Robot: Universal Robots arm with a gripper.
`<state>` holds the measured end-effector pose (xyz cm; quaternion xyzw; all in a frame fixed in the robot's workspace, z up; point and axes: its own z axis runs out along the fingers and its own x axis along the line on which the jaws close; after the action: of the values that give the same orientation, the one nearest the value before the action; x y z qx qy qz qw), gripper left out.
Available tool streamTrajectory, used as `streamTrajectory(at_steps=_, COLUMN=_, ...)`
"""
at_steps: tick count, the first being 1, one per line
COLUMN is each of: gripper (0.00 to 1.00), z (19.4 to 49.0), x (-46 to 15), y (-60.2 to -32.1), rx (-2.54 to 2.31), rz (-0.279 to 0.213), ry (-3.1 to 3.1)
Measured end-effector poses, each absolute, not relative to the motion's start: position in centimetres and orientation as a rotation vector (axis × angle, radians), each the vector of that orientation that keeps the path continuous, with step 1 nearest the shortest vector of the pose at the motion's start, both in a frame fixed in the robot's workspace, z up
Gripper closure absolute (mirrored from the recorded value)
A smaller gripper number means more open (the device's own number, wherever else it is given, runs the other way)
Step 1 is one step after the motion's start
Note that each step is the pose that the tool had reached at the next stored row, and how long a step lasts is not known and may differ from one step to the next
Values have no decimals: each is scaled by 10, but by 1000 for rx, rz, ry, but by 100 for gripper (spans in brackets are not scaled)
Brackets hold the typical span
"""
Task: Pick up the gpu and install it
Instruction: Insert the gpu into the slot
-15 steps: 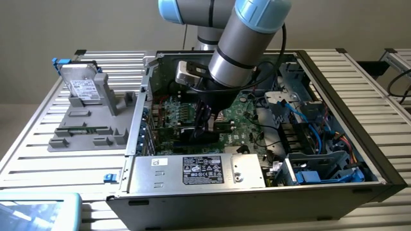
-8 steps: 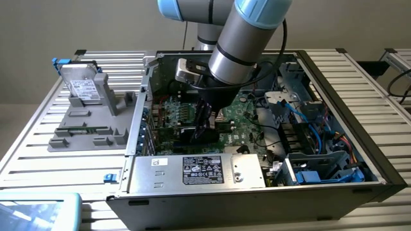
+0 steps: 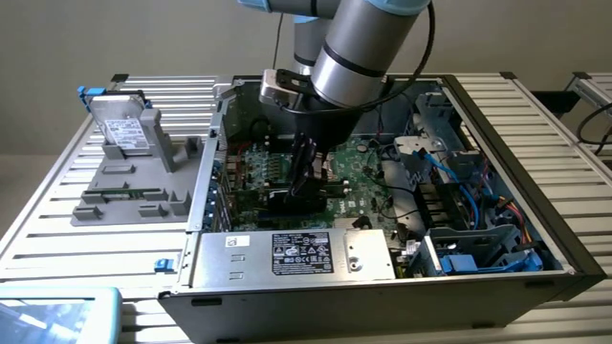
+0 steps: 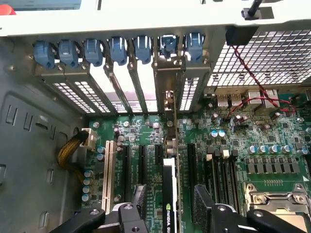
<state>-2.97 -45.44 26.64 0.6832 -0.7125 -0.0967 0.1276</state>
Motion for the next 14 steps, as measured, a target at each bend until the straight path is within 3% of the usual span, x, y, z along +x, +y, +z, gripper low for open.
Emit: streamTrajectory(at_steps=14, gripper=47, z=290, x=-45, y=-454, rx=2014, rz=-236, ry=-2102)
